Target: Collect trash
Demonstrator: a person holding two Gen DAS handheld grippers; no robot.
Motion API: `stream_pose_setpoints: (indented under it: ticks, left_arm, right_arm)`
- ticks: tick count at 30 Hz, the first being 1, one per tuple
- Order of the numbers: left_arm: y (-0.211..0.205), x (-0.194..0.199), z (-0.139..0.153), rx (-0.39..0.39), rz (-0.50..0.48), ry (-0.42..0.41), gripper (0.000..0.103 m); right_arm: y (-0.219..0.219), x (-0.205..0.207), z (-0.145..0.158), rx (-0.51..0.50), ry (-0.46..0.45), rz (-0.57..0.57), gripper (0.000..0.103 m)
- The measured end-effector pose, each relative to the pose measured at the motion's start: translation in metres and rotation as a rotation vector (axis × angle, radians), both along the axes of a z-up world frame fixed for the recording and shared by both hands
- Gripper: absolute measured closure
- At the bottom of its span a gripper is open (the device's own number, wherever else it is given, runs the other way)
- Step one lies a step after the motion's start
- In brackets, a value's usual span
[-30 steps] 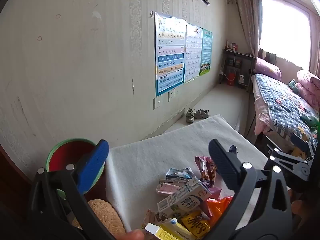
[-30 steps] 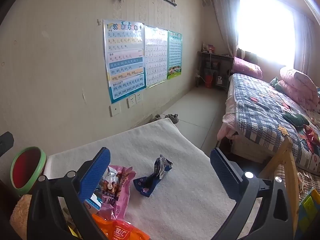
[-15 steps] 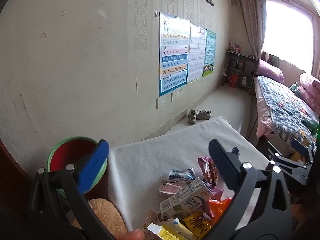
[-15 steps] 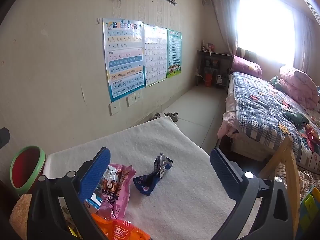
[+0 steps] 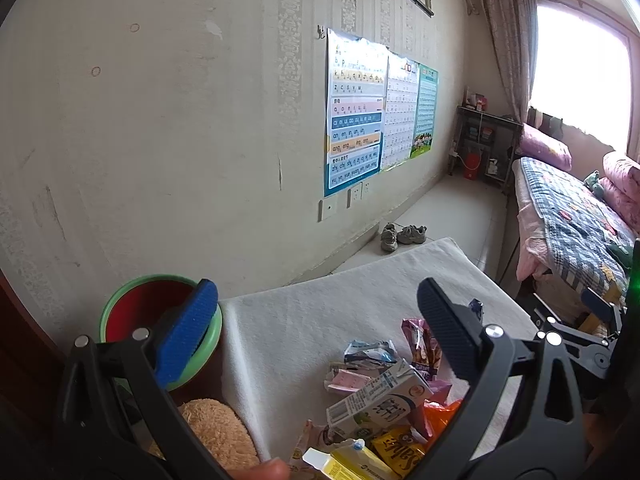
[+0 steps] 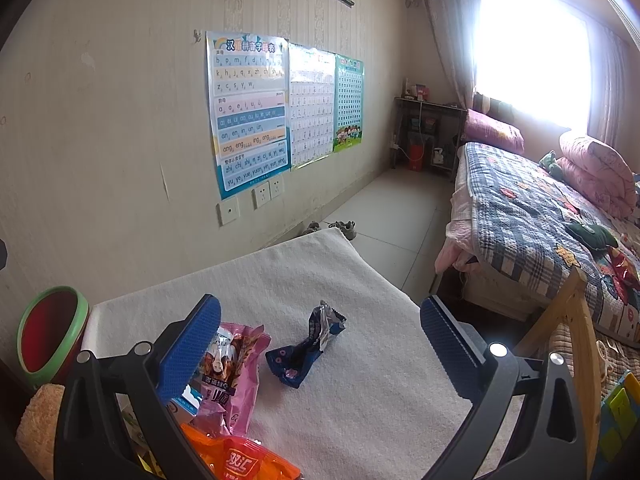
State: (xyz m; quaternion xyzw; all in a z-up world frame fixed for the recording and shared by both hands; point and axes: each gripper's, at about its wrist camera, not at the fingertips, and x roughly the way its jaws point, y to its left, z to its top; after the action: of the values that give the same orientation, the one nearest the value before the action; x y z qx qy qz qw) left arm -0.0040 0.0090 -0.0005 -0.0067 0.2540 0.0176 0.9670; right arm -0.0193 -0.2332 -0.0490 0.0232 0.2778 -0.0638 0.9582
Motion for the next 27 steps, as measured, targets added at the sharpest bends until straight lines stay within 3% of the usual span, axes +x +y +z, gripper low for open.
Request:
stream_pose_setpoints:
  ticks: [27]
  left_arm:
    - [0.0008,0.0028,0.0004,-0.001,0.009,0.008,0.005]
  right_arm:
    - [-0.0012,0.0020,-0.0088,0.007,0.013,0.000,0.007]
